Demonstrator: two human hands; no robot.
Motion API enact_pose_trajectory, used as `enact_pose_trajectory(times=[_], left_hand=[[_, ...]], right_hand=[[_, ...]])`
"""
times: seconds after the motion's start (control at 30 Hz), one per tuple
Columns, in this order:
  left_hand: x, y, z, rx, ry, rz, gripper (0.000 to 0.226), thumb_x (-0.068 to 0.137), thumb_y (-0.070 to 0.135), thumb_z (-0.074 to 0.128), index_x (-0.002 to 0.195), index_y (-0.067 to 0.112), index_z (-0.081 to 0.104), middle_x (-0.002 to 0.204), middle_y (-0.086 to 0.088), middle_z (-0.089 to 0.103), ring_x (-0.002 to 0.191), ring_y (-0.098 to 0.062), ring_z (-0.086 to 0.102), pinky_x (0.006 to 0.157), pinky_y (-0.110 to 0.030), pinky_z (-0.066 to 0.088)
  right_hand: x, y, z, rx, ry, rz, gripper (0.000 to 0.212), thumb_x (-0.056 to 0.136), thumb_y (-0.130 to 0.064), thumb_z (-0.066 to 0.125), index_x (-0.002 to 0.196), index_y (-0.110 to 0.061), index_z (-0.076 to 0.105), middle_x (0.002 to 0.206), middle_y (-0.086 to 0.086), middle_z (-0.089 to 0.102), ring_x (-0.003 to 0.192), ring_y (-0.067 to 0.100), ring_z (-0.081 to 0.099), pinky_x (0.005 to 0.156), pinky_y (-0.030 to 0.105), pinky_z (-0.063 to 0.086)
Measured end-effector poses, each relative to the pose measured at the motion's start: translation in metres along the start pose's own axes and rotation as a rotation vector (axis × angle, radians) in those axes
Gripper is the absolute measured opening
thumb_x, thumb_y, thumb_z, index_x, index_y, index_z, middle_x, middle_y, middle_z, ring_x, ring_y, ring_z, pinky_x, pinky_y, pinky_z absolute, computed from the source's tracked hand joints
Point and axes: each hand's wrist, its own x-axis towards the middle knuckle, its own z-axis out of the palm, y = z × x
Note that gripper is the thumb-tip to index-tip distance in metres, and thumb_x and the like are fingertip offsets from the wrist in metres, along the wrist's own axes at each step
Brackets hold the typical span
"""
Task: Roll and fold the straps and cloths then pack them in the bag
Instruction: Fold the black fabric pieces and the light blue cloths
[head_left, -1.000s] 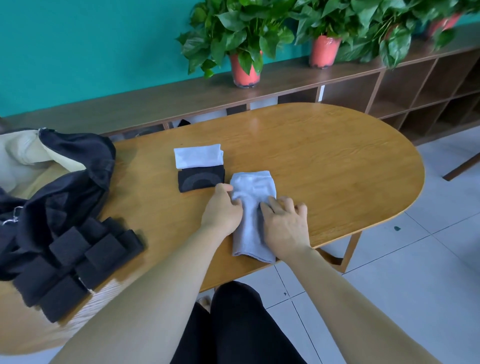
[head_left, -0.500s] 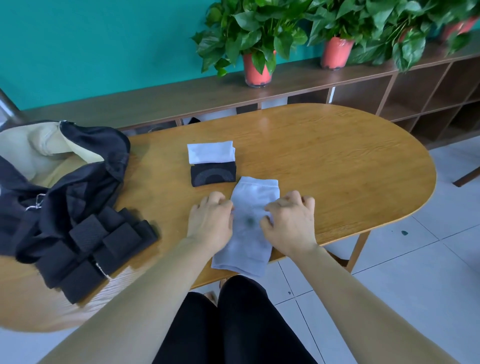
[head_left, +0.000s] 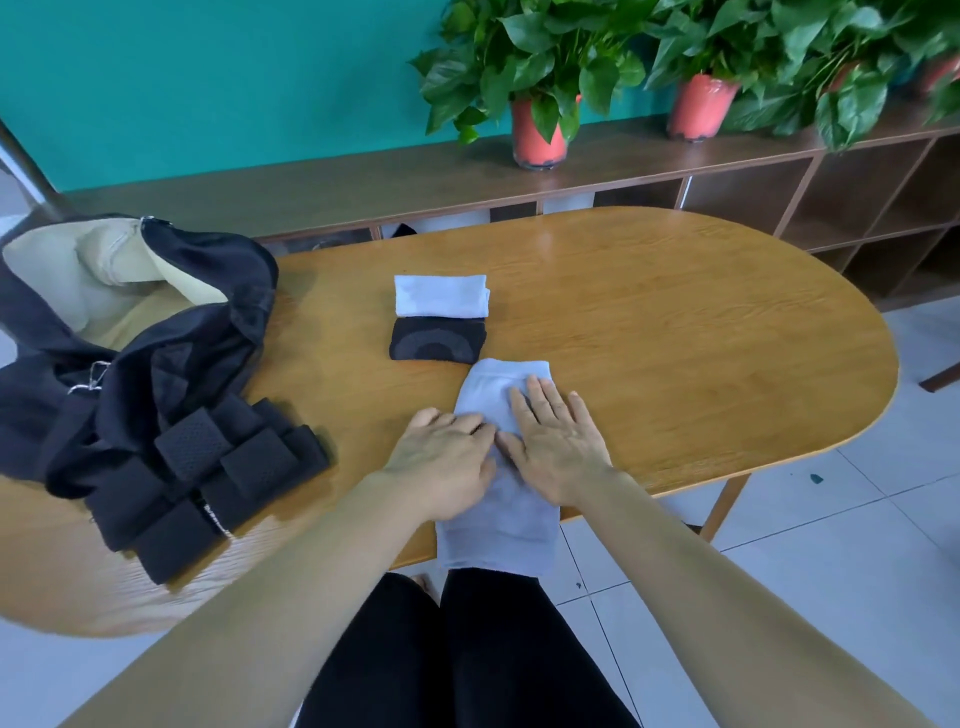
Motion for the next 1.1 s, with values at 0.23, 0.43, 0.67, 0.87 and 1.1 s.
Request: enact_pose_trajectory(times=[0.23,0.43,0.67,0.87,1.1], left_hand=[[-0.016,-0.030,0.012,-0.028,0.146,-0.078,0.047,0.101,0.031,0.033,0.146,0.017,0.030,0.154,0.002,0.024,0.139,-0.016,0.026,0.110,-0.031,0.010],[-0.012,-0.044,0.024,-0.078,0.002,-0.073,0.061,0.103,0.040,0.019,0.153,0.013,-0.005,0.161,-0.001,-0.008,0.146,-0.010,-0.010,0.119,-0.032,-0.006],[-0.006,-0.046,0.036,-0.030,-0.068,-0.116,0.074,0.091,0.058,-0.011,0.150,0.013,-0.014,0.158,-0.001,-0.019,0.144,-0.011,-0.019,0.114,-0.030,-0.018],[0.007,-0.052,0.037,-0.090,-0.079,-0.112,0.064,0.100,0.049,0.004,0.150,0.014,-0.015,0.158,-0.001,-0.021,0.143,-0.010,-0.022,0.117,-0.030,-0.016],[0.007,-0.075,0.024,-0.073,0.105,-0.176,0.066,0.095,0.047,-0.003,0.153,0.015,-0.006,0.159,0.000,-0.015,0.145,-0.011,-0.016,0.116,-0.030,-0.013]], right_hand=[[-0.003,-0.035,0.003,-0.008,-0.006,-0.117,0.065,0.098,-0.053,0.009,0.151,-0.019,-0.009,0.158,0.004,-0.017,0.144,0.017,-0.019,0.117,0.041,-0.011],[-0.002,-0.034,0.003,-0.011,0.008,-0.134,0.064,0.099,-0.054,0.010,0.151,-0.022,-0.010,0.158,0.001,-0.018,0.144,0.014,-0.019,0.117,0.041,-0.011],[0.010,-0.025,-0.001,-0.046,-0.013,-0.178,0.074,0.089,-0.062,-0.001,0.150,-0.021,-0.013,0.157,-0.002,-0.021,0.143,0.010,-0.022,0.117,0.041,-0.012],[0.026,-0.017,-0.006,-0.044,-0.018,-0.182,0.066,0.097,-0.056,0.006,0.150,-0.022,-0.014,0.157,-0.003,-0.021,0.143,0.008,-0.021,0.117,0.039,-0.012],[0.025,-0.009,-0.003,-0.044,-0.010,-0.209,0.081,0.077,-0.065,-0.017,0.148,-0.025,-0.017,0.156,-0.005,-0.023,0.141,0.008,-0.024,0.117,0.041,-0.012]])
